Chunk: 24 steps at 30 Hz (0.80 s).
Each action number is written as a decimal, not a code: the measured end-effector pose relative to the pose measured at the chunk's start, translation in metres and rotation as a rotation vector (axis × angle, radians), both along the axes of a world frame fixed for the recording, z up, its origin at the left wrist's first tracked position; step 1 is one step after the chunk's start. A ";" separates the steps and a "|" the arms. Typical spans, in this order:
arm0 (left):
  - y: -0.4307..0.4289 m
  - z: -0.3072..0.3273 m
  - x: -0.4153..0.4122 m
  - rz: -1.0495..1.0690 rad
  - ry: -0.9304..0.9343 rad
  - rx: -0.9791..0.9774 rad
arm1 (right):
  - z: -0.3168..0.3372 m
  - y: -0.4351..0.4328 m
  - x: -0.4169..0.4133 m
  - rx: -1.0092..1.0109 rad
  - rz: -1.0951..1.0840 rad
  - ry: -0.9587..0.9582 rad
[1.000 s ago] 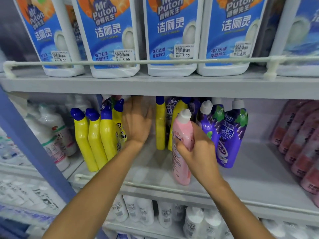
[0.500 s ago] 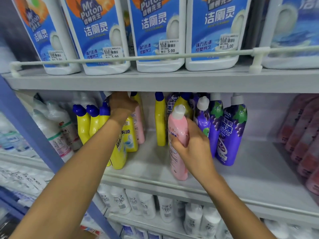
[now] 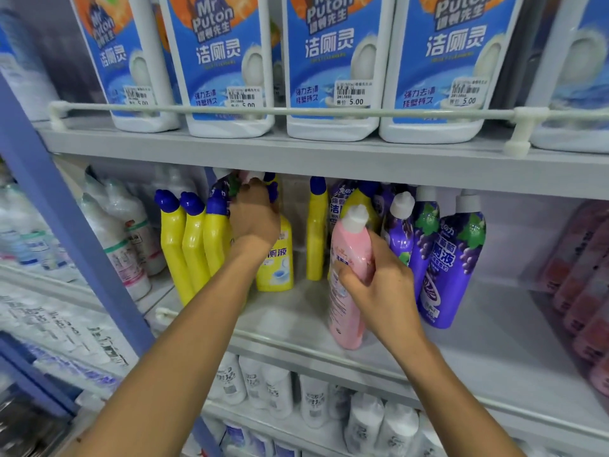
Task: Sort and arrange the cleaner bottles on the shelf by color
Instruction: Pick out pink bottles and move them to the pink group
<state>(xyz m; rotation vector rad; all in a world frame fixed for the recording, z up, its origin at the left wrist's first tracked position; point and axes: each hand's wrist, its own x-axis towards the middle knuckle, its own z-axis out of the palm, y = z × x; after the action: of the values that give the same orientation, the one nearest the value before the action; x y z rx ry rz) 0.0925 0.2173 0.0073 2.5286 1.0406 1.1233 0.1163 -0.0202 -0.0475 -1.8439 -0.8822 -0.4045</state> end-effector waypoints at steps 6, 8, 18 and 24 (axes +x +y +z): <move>-0.021 -0.008 0.002 -0.305 -0.202 -0.100 | 0.003 -0.008 -0.002 -0.018 -0.008 0.012; -0.035 -0.010 0.010 -0.339 -0.206 -0.134 | 0.004 -0.011 -0.002 -0.029 -0.028 0.014; -0.065 -0.024 0.021 -0.463 -0.455 -0.249 | 0.000 -0.019 -0.002 -0.046 -0.059 -0.004; -0.021 -0.008 0.000 -0.139 -0.689 -0.100 | -0.003 -0.016 -0.004 -0.006 -0.039 0.028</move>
<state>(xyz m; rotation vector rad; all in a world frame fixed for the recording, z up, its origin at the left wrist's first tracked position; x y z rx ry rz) 0.0929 0.1963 -0.0007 1.8580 0.6946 1.6645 0.1127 -0.0367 -0.0506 -1.8701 -0.8306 -0.4003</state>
